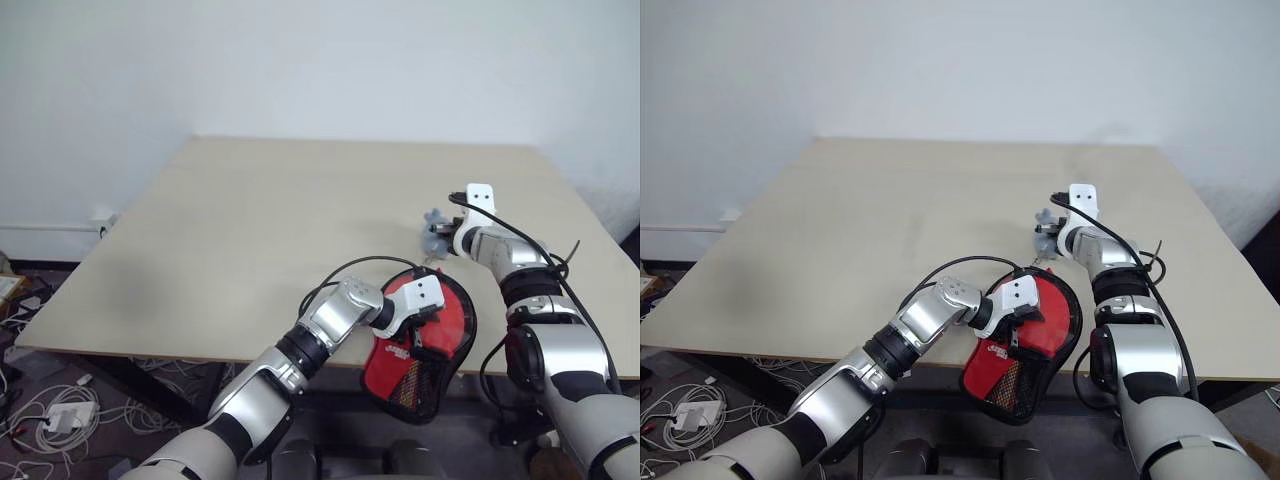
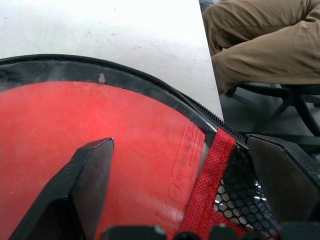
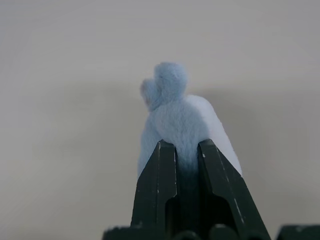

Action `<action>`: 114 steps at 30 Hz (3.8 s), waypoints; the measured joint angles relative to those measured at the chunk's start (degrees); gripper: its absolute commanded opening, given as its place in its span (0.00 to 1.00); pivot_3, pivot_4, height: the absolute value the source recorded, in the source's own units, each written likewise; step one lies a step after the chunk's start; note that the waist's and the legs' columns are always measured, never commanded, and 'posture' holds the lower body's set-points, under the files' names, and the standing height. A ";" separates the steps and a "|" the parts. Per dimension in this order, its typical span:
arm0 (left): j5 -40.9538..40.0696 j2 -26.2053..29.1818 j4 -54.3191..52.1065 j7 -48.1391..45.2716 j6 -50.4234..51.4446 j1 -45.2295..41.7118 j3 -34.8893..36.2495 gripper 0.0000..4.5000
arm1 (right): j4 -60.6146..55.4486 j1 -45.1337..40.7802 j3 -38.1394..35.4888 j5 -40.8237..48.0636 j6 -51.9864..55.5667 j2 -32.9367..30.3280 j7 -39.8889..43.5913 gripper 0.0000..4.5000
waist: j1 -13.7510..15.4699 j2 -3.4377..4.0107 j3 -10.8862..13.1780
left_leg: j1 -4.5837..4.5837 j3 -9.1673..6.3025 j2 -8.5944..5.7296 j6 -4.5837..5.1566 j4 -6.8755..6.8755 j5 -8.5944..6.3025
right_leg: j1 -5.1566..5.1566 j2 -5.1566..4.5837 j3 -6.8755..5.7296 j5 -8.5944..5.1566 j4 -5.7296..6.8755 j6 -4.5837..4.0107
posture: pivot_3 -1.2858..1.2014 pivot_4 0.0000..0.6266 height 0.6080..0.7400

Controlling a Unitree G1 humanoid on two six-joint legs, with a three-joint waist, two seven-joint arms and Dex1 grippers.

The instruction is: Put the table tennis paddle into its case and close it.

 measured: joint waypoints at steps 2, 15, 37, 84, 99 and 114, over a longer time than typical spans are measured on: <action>0.00 -0.32 0.52 0.04 0.00 -0.20 0.20 1.00 | -2.66 1.89 -0.70 0.48 0.71 -0.82 0.02 0.01 | 0.06 0.00 0.00 | 0.00 0.02 0.00 0.00 0.02 0.00 | 0.00 0.00 0.02 0.00 -0.01 0.00 | 0.52 0.00 1.00; 0.00 -2.23 3.24 0.98 0.04 -1.05 1.40 1.00 | -46.47 27.71 -8.35 7.36 23.37 -8.33 -0.97 0.01 | 0.51 0.01 0.02 | -0.09 -0.02 -0.11 0.00 0.08 0.00 | -0.03 -0.05 0.08 -0.10 -0.10 -0.13 | 0.52 0.00 1.00; 1.23 -3.57 4.55 0.79 0.31 -1.60 1.59 1.00 | -90.27 66.09 -22.90 27.00 44.44 -17.77 11.88 0.01 | 0.82 -0.34 0.09 | -0.02 -0.04 -0.11 -0.16 0.05 -0.19 | 0.00 -0.15 0.02 -0.17 -0.42 -0.11 | 0.52 0.00 1.00; 2.22 -5.41 10.77 -0.57 -1.20 -3.83 2.34 1.00 | -107.96 101.25 -13.24 41.83 17.53 -21.40 19.90 0.78 | 0.58 -1.03 -0.42 | 0.19 -0.29 0.09 -0.34 0.17 -0.93 | 0.78 -1.33 -1.61 -0.35 -1.18 0.09 | 0.52 0.00 1.00; 0.78 -6.07 14.95 0.75 -2.47 -4.45 8.61 1.00 | -94.36 78.04 -19.33 41.90 18.78 -23.59 9.85 1.00 | 0.41 -0.97 -0.32 | 0.18 -0.15 0.04 -0.34 0.14 -0.93 | 0.61 -1.32 -1.64 -0.34 -1.20 0.10 | 0.52 0.00 1.00; -2.77 6.25 27.77 1.86 -15.07 -13.14 24.64 1.00 | -80.39 58.05 -7.13 22.20 12.32 -19.04 -1.67 1.00 | 0.78 0.02 0.36 | -0.97 -0.16 -0.15 0.18 -0.14 -0.58 | -0.43 -1.06 -1.43 -0.26 -0.97 0.38 | 0.52 0.00 1.00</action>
